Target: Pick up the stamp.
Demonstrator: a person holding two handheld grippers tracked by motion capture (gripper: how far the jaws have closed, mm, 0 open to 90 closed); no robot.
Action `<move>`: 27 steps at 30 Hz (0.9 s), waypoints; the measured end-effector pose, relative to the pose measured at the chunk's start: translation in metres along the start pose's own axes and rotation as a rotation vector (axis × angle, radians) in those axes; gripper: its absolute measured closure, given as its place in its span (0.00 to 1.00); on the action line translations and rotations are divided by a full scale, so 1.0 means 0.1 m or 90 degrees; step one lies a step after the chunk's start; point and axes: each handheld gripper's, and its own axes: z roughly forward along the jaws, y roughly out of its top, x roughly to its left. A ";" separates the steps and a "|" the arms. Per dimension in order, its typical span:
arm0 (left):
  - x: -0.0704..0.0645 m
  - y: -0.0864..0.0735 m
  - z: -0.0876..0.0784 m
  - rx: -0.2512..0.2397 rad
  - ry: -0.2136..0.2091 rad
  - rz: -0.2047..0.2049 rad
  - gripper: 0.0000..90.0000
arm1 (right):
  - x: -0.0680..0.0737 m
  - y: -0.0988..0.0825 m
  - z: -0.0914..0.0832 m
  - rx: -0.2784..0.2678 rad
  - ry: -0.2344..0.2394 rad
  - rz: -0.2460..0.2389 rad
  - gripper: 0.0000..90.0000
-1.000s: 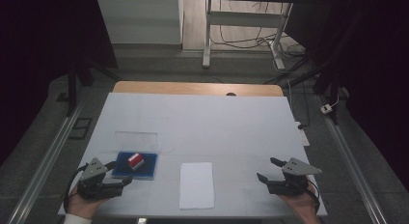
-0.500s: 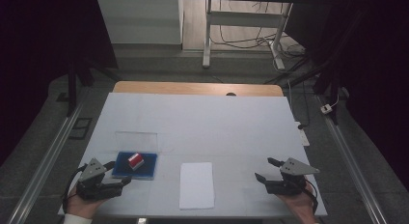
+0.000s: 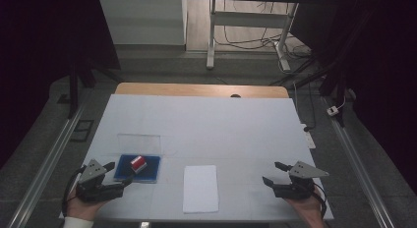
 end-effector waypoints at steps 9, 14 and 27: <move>0.04 0.10 -0.04 0.015 -0.012 0.007 0.23 | 0.00 -0.02 0.02 0.007 0.004 0.009 0.29; 0.08 0.23 0.01 0.039 -0.008 0.017 0.23 | 0.01 -0.02 0.03 0.014 0.000 -0.003 0.29; 0.01 0.61 0.30 0.125 -0.034 0.075 0.30 | -0.03 -0.07 0.01 0.024 -0.003 0.010 0.29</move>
